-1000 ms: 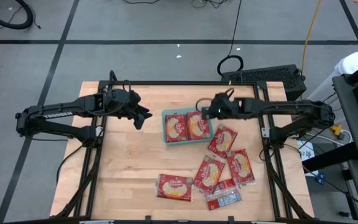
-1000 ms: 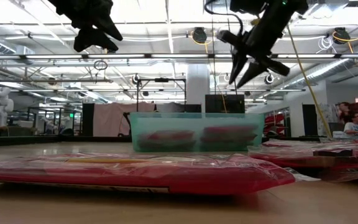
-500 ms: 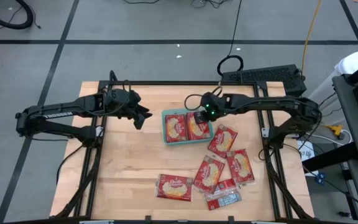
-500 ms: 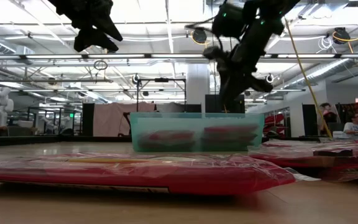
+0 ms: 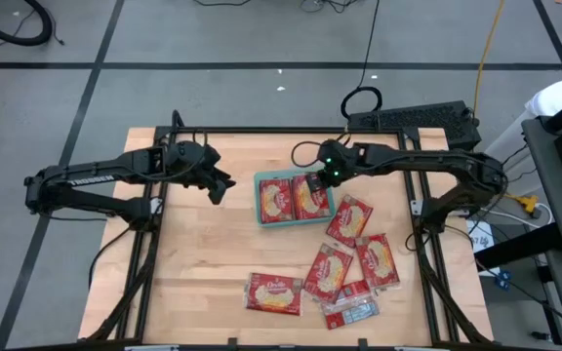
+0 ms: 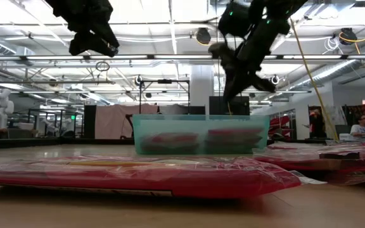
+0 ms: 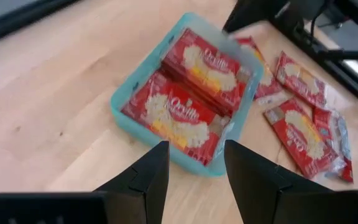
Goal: Sort popcorn bags into baskets
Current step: Put the red popcorn bag into the green bin
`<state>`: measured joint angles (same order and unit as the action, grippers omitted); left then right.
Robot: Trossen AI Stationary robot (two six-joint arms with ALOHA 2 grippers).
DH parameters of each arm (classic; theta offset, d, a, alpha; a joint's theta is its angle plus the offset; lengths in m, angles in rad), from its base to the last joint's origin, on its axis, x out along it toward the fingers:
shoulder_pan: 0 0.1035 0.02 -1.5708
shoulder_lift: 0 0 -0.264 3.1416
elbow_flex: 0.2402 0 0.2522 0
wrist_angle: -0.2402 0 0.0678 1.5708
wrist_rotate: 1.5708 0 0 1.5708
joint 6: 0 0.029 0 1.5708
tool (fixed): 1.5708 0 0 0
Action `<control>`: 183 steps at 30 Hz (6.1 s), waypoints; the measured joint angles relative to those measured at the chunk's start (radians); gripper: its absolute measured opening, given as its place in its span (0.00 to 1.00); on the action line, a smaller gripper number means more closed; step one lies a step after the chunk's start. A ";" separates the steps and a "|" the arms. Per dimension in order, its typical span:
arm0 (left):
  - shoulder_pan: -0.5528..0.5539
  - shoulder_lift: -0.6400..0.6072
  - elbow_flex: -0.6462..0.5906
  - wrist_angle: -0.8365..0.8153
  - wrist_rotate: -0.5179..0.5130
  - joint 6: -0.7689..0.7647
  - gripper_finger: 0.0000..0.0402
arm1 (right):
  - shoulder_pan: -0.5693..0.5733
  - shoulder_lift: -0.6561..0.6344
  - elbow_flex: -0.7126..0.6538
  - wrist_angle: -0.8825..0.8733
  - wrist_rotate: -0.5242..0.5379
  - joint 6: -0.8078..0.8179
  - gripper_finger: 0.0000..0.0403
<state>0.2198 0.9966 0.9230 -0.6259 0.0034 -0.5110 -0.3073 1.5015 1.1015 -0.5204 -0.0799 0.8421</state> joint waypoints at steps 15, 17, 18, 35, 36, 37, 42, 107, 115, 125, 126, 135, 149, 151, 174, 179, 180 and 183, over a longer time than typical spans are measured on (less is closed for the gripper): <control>-0.258 0.055 0.000 -0.076 0.075 -0.119 0.42 | 0.001 -0.244 0.000 -0.206 -0.104 -0.212 0.02; -0.308 0.091 0.000 -0.077 0.056 -0.150 0.46 | 0.001 -0.260 0.000 -0.239 -0.124 -0.267 0.02; -0.331 0.111 0.000 -0.075 0.047 -0.164 0.49 | 0.001 -0.268 0.000 -0.247 -0.138 -0.289 0.02; -0.665 0.566 0.000 0.278 -0.058 -0.249 0.75 | 0.060 -0.380 0.000 -0.309 -0.161 -0.586 0.02; -0.676 0.594 0.000 0.307 -0.059 -0.250 0.73 | 0.062 -0.382 0.000 -0.312 -0.162 -0.597 0.02; -0.685 0.623 0.000 0.335 -0.058 -0.250 0.72 | 0.064 -0.384 0.000 -0.316 -0.162 -0.602 0.02; -0.729 0.744 0.000 0.453 -0.049 -0.178 0.64 | 0.075 -0.384 -0.001 -0.337 -0.162 -0.602 0.02; -0.314 0.168 0.003 0.122 0.031 0.860 0.00 | 0.329 0.067 0.299 0.191 -0.247 0.031 0.37; -0.304 0.167 0.003 0.071 0.025 0.963 0.00 | 0.266 0.188 0.369 0.194 -0.304 -0.163 0.38; -0.303 0.167 0.004 0.074 0.014 0.974 0.00 | 0.270 0.274 0.369 0.194 -0.341 -0.268 0.38; -0.303 0.167 0.004 0.074 0.012 0.974 0.00 | 0.272 0.282 0.369 0.197 -0.342 -0.277 0.38; -0.303 0.167 0.004 0.076 -0.015 0.967 0.02 | 0.276 0.302 0.369 0.165 -0.339 -0.280 0.11; -0.268 0.095 0.005 0.103 -0.257 0.576 0.36 | 0.208 0.249 0.369 0.066 -0.275 -0.180 0.02; -0.252 0.064 0.005 0.087 -0.293 0.462 0.42 | 0.190 0.221 0.369 0.034 -0.248 -0.152 0.02; -0.175 -0.008 0.004 -0.218 -0.274 -0.139 0.25 | 0.201 0.122 0.354 0.023 0.337 0.272 0.03; -0.175 0.013 0.004 -0.217 -0.274 -0.099 0.23 | 0.236 0.130 0.220 0.228 0.388 0.387 0.02; -0.175 0.017 0.004 -0.215 -0.274 -0.099 0.23 | 0.245 0.128 0.185 0.282 0.401 0.416 0.02; -0.175 0.039 0.004 -0.215 -0.274 -0.090 0.23 | 0.275 0.128 0.079 0.415 0.470 0.481 0.02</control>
<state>0.0444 1.0358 0.9272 -0.8406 -0.2703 -0.6010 -0.0321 1.6295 1.1809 -0.1050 0.3902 1.3236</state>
